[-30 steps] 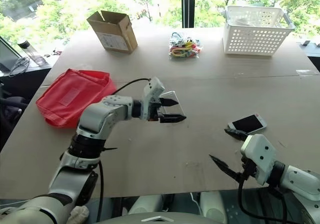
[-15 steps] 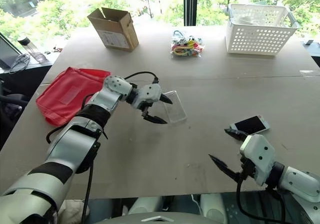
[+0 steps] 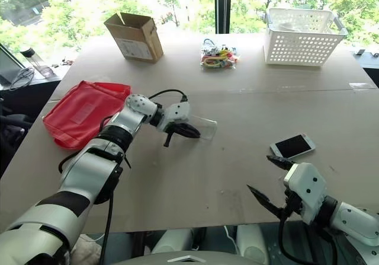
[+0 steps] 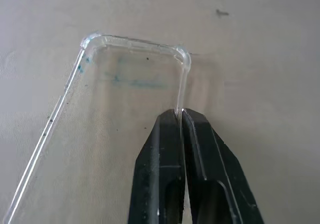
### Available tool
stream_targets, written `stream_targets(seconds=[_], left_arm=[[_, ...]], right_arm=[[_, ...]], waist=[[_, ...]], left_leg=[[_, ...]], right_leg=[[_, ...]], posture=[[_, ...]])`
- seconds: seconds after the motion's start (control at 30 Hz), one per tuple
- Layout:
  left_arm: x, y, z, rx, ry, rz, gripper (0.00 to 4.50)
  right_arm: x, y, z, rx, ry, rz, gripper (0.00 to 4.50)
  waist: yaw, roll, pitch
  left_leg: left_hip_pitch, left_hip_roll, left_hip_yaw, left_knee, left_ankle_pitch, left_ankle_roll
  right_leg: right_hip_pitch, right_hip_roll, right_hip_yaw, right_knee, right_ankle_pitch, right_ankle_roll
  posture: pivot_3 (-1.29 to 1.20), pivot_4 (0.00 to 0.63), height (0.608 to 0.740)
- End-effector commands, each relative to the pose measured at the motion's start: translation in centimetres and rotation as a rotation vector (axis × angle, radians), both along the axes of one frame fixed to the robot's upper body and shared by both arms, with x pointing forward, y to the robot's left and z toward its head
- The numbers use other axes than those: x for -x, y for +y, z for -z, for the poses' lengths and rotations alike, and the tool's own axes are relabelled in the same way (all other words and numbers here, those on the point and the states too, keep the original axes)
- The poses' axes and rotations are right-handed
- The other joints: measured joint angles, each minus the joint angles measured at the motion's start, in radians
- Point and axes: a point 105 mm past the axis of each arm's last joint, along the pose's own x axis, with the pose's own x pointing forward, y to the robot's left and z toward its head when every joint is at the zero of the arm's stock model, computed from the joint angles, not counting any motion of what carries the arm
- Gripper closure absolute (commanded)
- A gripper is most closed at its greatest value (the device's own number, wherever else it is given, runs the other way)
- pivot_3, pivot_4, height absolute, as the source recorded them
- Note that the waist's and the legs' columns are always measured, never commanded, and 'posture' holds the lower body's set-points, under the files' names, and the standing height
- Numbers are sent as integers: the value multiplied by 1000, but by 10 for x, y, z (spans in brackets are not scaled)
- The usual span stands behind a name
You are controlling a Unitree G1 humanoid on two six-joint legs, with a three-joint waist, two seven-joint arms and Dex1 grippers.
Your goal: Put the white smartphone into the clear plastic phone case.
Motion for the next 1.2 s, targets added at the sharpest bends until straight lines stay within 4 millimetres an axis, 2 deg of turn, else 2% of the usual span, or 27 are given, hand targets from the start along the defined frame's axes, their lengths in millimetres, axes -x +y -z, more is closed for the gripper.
stream_targets(seconds=[0.03, 0.13, 0.3, 0.57, 0.7, 0.83, 0.9, 1.03, 1.07, 1.2], left_arm=[[12, -11, -10, 41, 0, -47, 4415], [25, -16, -5, 52, -5, -91, 4415], [34, -31, -3, 77, -28, -125, 4415], [33, -62, -7, 99, -72, -86, 4415], [35, -71, -8, 112, -40, -97, 4415], [42, -71, -14, 140, 6, -89, 3200], [44, -70, -17, 155, 7, -91, 2200], [50, -64, -28, 217, -2, -93, 256], [53, -63, -32, 243, -9, -86, 121], [59, -62, -43, 316, -34, -93, 121]], right_arm=[[-1, 4, -5, -2, -21, -28, 0], [-4, 4, -5, 0, -21, -45, 0], [-10, 2, -7, 9, -23, -67, 0], [-16, 3, -10, 15, -29, -79, 0], [-16, 3, -10, 10, -19, -62, 0], [-18, 0, -7, 12, -4, -12, 0], [-19, -2, -5, -6, 31, 2, 0], [-31, -21, -6, 8, 43, 112, 0], [-33, -24, -6, 24, 44, 127, 0], [-50, -42, -3, 100, -7, 273, 0]], waist=[[3, 0, 0], [8, 0, 0], [11, 0, 0], [11, 0, 0], [11, 0, 0], [6, 0, 0], [7, 0, 0], [6, 0, 0], [5, 1, 1], [10, 1, 1]], left_leg=[[0, 0, 0, 0, 0, 0], [-1, 0, 0, 0, -1, -1], [-1, 0, 0, 0, -1, -1], [-1, 0, 0, 0, -1, -1], [-1, 0, 0, 0, -1, -1], [-1, 0, 0, 0, -2, -1], [-2, 0, 0, 0, -2, -2], [-2, 0, 0, 0, -2, -2], [-2, 0, 0, 0, -2, -2], [-2, 1, 0, 0, -2, -2]], right_leg=[[0, 0, 0, 0, 0, 0], [-1, 0, 1, 0, 3, -4], [-1, 0, 1, -1, 2, -4], [-1, -1, 1, -1, 2, -3], [-1, -1, 1, -1, 2, -4], [-2, -1, 1, -2, 2, -4], [-2, -1, 1, -2, 2, -4], [-2, -2, 1, -2, 2, -4], [-2, -2, 1, -1, 2, -4], [-2, -2, 1, -2, 2, -4]], posture=[[0, 150, 740], [0, 150, 740], [0, 150, 740], [0, 150, 740], [0, 150, 740], [0, 150, 740], [0, 150, 740], [0, 150, 740], [0, 150, 740], [0, 150, 740]])
